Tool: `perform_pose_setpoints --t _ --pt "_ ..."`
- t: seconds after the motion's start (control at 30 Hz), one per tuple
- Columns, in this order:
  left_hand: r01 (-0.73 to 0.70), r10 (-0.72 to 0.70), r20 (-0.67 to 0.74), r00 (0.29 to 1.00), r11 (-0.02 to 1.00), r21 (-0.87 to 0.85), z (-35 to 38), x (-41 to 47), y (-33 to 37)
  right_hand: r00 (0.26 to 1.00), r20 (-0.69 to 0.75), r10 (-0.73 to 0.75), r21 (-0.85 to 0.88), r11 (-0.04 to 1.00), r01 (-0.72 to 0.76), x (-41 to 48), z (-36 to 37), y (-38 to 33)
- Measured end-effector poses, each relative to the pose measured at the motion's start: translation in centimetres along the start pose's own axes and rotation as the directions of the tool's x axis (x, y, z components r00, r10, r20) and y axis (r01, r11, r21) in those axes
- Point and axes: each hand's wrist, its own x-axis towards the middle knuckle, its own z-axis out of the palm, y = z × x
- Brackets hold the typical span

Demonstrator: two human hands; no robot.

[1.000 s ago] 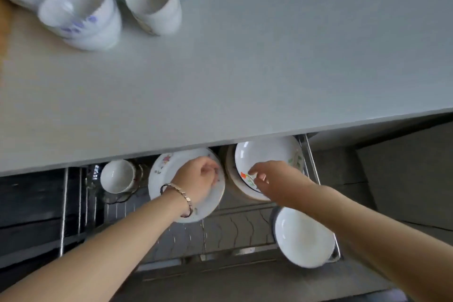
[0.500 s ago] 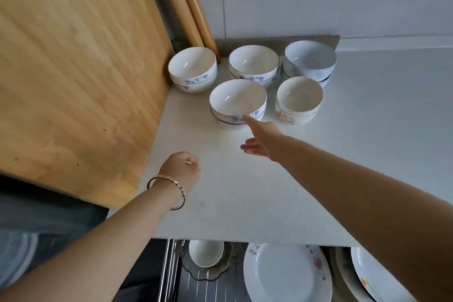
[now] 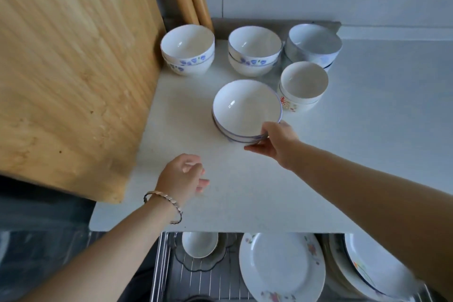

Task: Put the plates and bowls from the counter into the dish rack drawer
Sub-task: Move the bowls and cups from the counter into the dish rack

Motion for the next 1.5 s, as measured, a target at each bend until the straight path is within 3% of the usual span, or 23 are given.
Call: perform_pose_setpoints --t 0.13,0.23,0.43,0.5,0.63,0.77,0.83,1.07,1.2,1.27,1.37,1.5 --pt "0.093 -0.062 0.203 0.977 0.984 -0.149 2.7 -3.1 2.8 0.992 0.088 0.095 -0.054 0.994 -0.090 -5.7 -5.9 2.9" --pt "0.142 -0.139 0.371 0.918 0.990 0.020 5.3 -7.2 2.7 0.986 0.134 0.102 -0.154 0.985 -0.081 -10.4 -11.0 5.1" --pt "0.045 -0.128 0.377 0.917 0.974 0.221 11.9 -15.5 -4.0 0.961 0.229 0.156 -0.377 0.924 -0.060 -18.7 -21.4 9.4" --pt "0.032 -0.129 0.365 0.922 0.965 0.261 14.0 -17.5 -7.2 0.963 0.200 0.181 -0.475 0.877 -0.066 -20.0 -24.5 11.1" --pt "0.125 -0.246 0.374 0.894 0.939 0.320 18.1 -19.6 -13.7 0.995 0.019 0.095 -0.790 0.612 -0.043 -18.1 -29.1 15.7" --pt "0.282 -0.411 0.353 0.841 0.888 0.362 22.1 -20.1 -19.6 0.985 0.016 0.174 -0.931 0.362 -0.049 -14.5 -31.1 21.5" --pt "0.345 -0.475 0.323 0.818 0.856 0.386 23.8 -19.7 -22.2 0.975 0.003 0.222 -0.959 0.277 -0.060 -12.8 -31.8 23.8" --pt "0.476 -0.600 0.235 0.765 0.772 0.421 27.7 -17.0 -28.4 0.982 0.006 0.190 -0.998 -0.066 0.019 -7.5 -31.6 28.1" --pt "0.460 -0.598 0.181 0.780 0.746 0.481 29.5 -15.5 -30.4 0.984 0.101 0.148 -0.924 -0.353 0.148 -5.5 -31.2 29.9" --pt "0.437 -0.596 0.159 0.787 0.720 0.540 30.0 -14.7 -30.9 0.983 0.126 0.137 -0.883 -0.436 0.174 -5.2 -31.3 30.5" --pt "0.367 -0.596 0.165 0.786 0.664 0.651 30.7 -13.9 -31.6 0.981 0.132 0.139 -0.889 -0.422 0.179 -5.4 -32.1 31.3" --pt "0.283 -0.575 0.177 0.799 0.619 0.732 31.0 -14.2 -31.5 0.975 0.135 0.178 -0.936 -0.299 0.184 -5.8 -33.5 31.2"
